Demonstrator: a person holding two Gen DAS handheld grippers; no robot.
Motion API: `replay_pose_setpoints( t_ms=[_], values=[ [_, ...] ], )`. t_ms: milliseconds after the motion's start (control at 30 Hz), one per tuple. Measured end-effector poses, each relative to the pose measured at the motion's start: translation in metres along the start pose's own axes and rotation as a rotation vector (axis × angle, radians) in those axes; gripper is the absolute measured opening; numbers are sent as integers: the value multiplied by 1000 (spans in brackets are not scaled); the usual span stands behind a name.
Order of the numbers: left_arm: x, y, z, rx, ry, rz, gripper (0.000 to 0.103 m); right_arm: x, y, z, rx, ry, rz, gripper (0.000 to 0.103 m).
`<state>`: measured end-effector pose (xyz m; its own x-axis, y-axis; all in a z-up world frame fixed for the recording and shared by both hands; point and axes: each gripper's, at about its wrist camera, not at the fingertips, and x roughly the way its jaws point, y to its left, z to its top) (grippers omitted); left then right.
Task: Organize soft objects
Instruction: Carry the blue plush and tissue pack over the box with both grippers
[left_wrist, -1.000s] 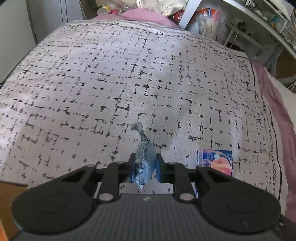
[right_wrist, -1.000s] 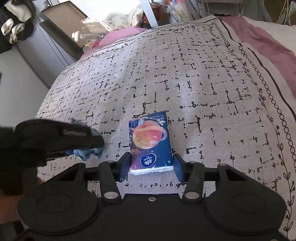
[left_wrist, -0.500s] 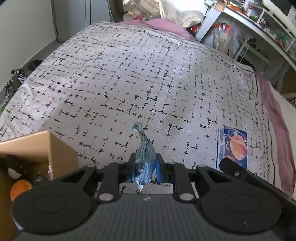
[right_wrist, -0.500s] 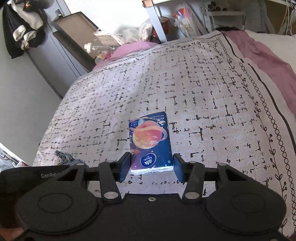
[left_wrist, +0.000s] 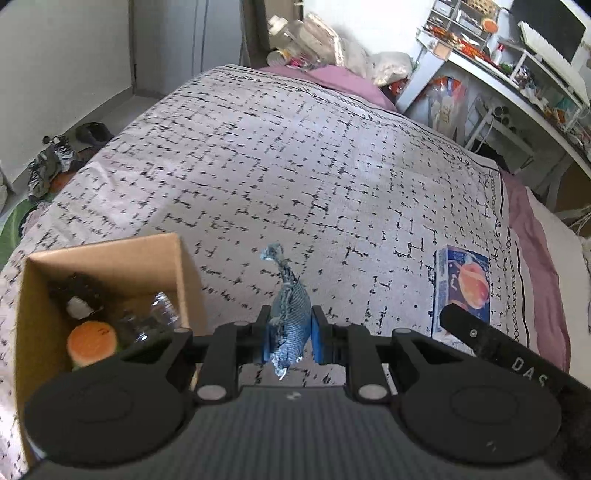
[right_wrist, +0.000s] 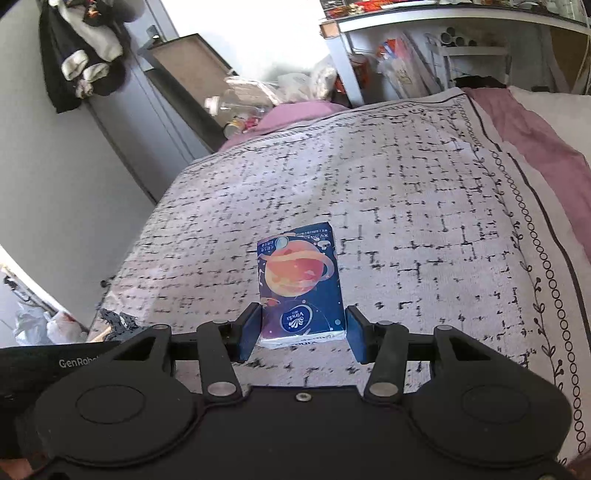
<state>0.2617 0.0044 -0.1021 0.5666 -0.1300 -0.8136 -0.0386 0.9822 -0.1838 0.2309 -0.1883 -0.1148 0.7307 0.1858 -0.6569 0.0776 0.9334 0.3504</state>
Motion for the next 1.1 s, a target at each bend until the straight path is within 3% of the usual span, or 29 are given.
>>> replay_pose_setpoints(
  t_ms=[433, 1100],
  values=[
    [-43, 24, -17, -30, -41, 8, 20, -28, 16, -11, -51, -12, 44, 48],
    [-79, 72, -41, -107, -57, 45, 20, -47, 60, -33, -145, -9, 134, 48]
  ],
)
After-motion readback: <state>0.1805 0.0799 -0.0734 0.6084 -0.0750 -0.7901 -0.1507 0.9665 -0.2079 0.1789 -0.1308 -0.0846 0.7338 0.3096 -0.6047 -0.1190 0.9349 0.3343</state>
